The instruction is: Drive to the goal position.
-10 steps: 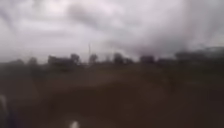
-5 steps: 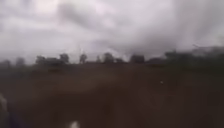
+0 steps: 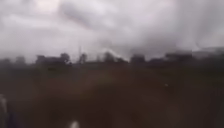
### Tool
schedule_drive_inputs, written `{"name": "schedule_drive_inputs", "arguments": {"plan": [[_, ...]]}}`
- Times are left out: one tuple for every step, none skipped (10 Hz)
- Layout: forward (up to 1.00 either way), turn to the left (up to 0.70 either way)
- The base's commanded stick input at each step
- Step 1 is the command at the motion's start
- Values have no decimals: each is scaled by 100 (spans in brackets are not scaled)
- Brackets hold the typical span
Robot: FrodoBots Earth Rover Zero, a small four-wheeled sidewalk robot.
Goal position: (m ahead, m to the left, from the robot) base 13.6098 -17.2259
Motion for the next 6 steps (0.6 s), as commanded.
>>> {"name": "schedule_drive_inputs", "arguments": {"plan": [[70,0],[70,0],[70,0],[70,0],[70,0],[70,0]]}}
